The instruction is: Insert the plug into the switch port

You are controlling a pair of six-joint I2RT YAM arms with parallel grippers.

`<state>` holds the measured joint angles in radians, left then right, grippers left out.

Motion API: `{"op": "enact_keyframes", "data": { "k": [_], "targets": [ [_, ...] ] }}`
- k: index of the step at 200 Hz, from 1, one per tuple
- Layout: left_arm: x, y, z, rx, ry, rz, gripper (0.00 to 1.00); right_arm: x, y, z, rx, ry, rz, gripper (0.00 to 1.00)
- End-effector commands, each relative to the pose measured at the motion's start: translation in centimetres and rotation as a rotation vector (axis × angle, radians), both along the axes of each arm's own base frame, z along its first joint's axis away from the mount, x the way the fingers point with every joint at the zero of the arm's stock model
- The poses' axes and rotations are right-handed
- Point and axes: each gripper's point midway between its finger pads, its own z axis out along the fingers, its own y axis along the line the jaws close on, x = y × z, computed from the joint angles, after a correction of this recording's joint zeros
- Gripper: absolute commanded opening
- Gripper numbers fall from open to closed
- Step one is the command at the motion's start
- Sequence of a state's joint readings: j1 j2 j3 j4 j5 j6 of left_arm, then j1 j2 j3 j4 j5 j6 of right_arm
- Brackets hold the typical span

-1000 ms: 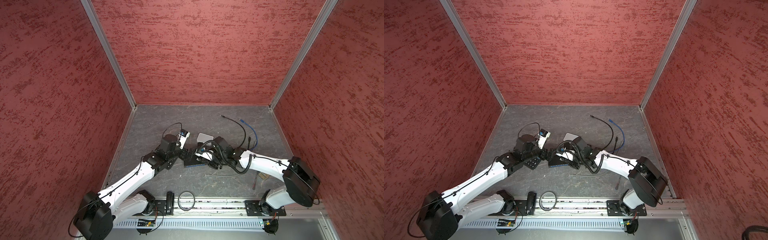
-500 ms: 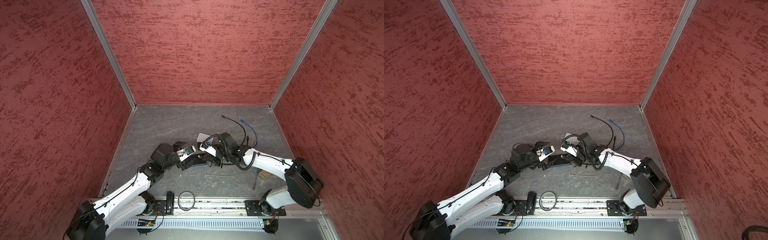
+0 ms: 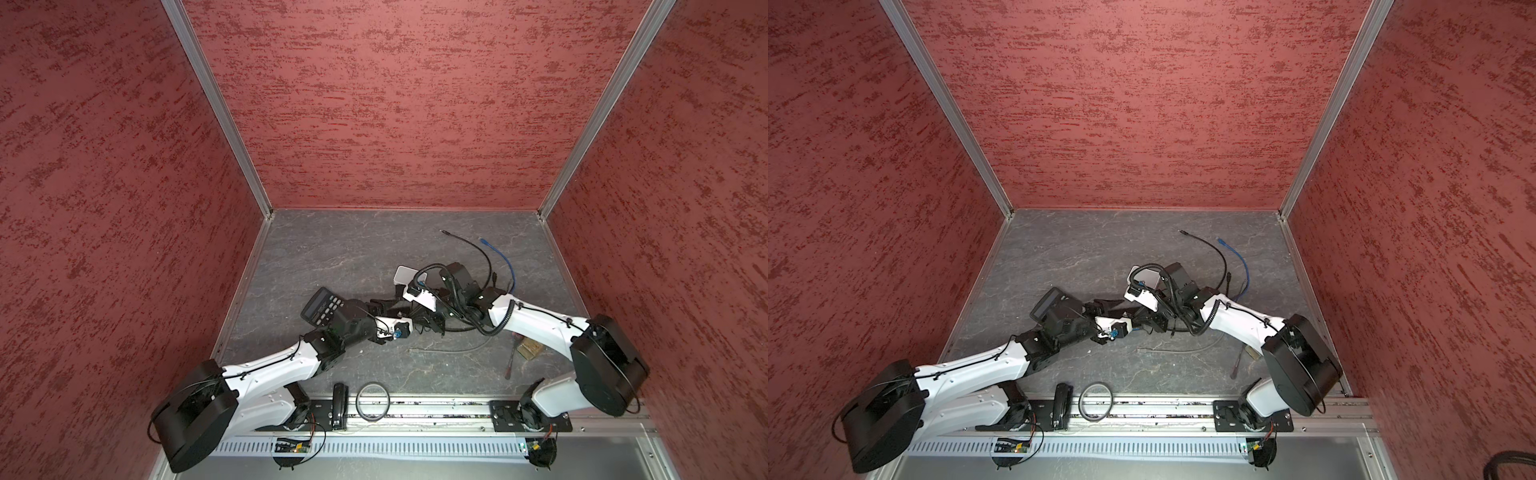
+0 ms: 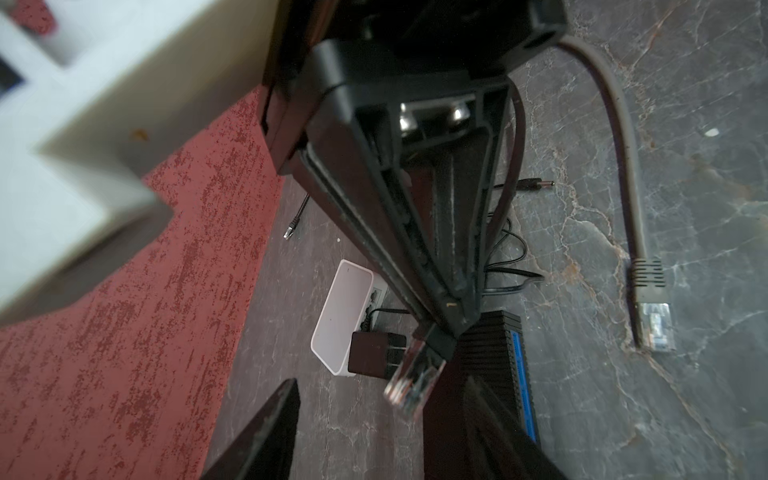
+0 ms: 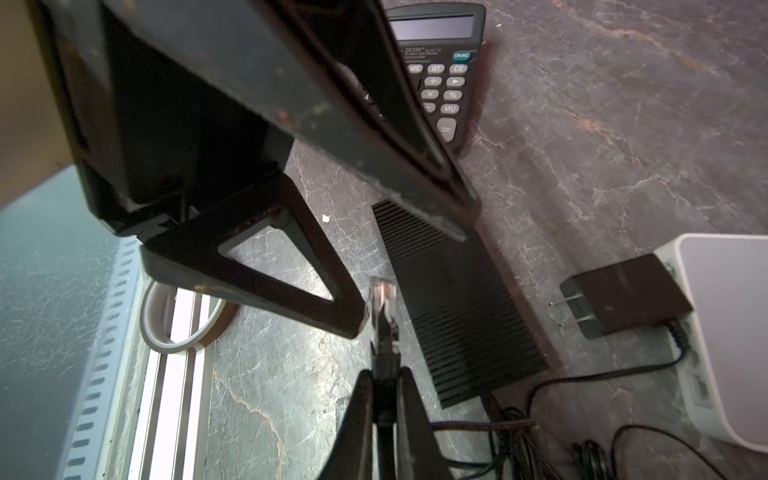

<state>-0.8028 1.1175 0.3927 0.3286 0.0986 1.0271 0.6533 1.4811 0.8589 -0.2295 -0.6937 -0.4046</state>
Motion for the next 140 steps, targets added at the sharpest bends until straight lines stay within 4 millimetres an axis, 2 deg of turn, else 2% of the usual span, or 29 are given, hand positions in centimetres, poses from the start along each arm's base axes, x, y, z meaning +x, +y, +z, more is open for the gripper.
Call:
{"op": "enact_keyframes", "data": {
  "k": [1, 12, 34, 50, 68, 92, 114, 140],
  "targets": [
    [0.8, -0.8, 2.4, 0.0, -0.11, -0.015, 0.64, -0.2, 0.3, 2.2, 0.05, -0.008, 0.049, 0.05],
    [0.7, -0.9, 2.5, 0.011, -0.121, -0.022, 0.62, -0.3, 0.2, 2.3, 0.055, 0.001, 0.057, 0.05],
    [0.4, -1.2, 2.5, 0.037, -0.128, -0.043, 0.53, -0.4, 0.1, 2.7, 0.065, 0.014, 0.072, 0.05],
    [0.3, -1.4, 2.3, 0.055, -0.122, -0.053, 0.41, -0.4, 0.0, 2.9, 0.069, 0.021, 0.076, 0.05],
    [0.2, -1.5, 2.3, 0.059, -0.117, -0.063, 0.39, -0.4, 0.1, 3.1, 0.076, 0.032, 0.085, 0.05],
    [0.0, -1.5, 2.1, 0.068, -0.107, -0.073, 0.26, -0.4, 0.1, 3.1, 0.071, 0.043, 0.092, 0.05],
    [-0.1, -1.5, 2.1, 0.063, -0.096, -0.086, 0.2, -0.6, 0.1, 3.3, 0.069, 0.05, 0.104, 0.05],
    [-0.1, -1.4, 2.1, 0.065, -0.087, -0.093, 0.2, -0.7, 0.0, 3.5, 0.066, 0.05, 0.113, 0.05]
  ]
}}
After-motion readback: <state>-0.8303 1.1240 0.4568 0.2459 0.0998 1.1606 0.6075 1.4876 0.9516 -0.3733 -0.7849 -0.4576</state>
